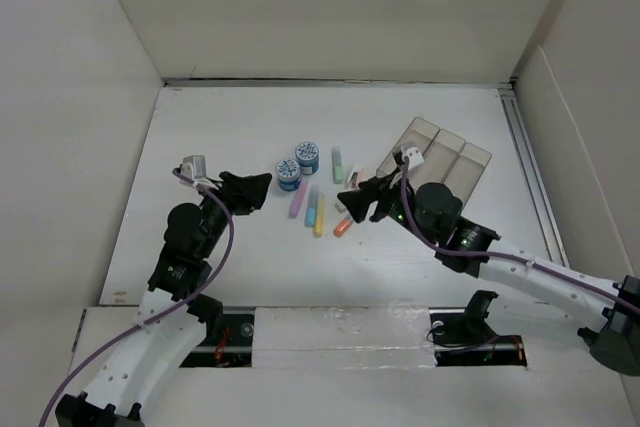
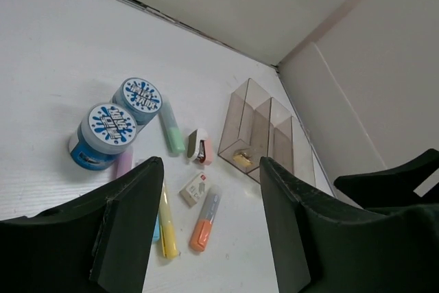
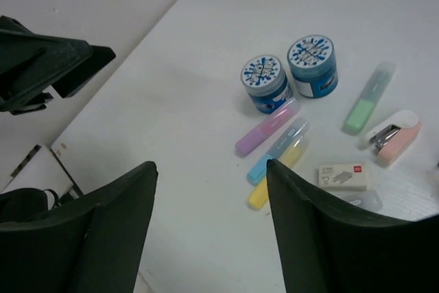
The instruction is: Organize the desk
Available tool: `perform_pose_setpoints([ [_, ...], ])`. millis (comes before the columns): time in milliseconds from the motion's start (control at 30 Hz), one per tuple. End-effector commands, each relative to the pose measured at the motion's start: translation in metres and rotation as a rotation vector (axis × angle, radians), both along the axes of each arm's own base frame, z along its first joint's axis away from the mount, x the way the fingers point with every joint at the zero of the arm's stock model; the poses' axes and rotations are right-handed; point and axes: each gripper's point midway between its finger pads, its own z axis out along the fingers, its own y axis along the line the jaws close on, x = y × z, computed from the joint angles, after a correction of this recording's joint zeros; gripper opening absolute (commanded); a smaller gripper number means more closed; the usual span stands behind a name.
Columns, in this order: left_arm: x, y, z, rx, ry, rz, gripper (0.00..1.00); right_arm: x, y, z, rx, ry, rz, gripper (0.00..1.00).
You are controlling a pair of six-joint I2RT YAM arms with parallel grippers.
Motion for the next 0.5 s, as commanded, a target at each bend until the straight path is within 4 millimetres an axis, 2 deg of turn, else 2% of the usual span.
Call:
perform_pose_setpoints([
  [0,0.0,-0.005,0.027,-0.004,-0.057,-0.026,0.54,-0.001,0.01,0.013,0.022,-0.01,0.038,0.69],
  [33,0.001,-0.005,0.02,0.005,-0.029,-0.027,0.54,0.0,0.012,0.009,0.018,-0.005,0.041,0.61],
  [67,0.001,-0.006,0.017,0.007,-0.023,-0.028,0.54,0.0,0.016,0.004,0.011,-0.002,0.054,0.35],
  [133,0.002,-0.007,0.009,-0.002,-0.019,-0.034,0.52,0.002,0.018,-0.001,-0.009,0.016,0.053,0.02],
  [167,0.002,-0.007,0.008,-0.005,-0.016,-0.033,0.5,0.002,0.018,-0.008,-0.022,0.041,0.046,0.0],
  [200,0.004,-0.007,0.006,-0.003,-0.012,-0.028,0.42,0.005,0.019,-0.015,-0.037,0.052,0.041,0.0],
  [233,0.004,-0.007,0.003,0.003,-0.009,-0.028,0.25,0.006,0.02,-0.021,-0.044,0.06,0.039,0.0],
  [333,0.006,-0.006,-0.005,-0.006,-0.014,-0.021,0.03,0.013,0.023,-0.041,-0.094,0.101,0.011,0.0],
  [400,0.009,-0.002,-0.008,0.001,-0.013,0.007,0.0,0.022,0.019,-0.053,-0.129,0.13,-0.045,0.0],
  [433,0.012,-0.001,-0.013,0.005,0.001,0.017,0.0,0.025,0.022,-0.067,-0.157,0.154,-0.052,0.0],
  [467,0.013,0.0,-0.015,0.011,0.007,0.027,0.0,0.029,0.024,-0.07,-0.167,0.163,-0.062,0.04],
])
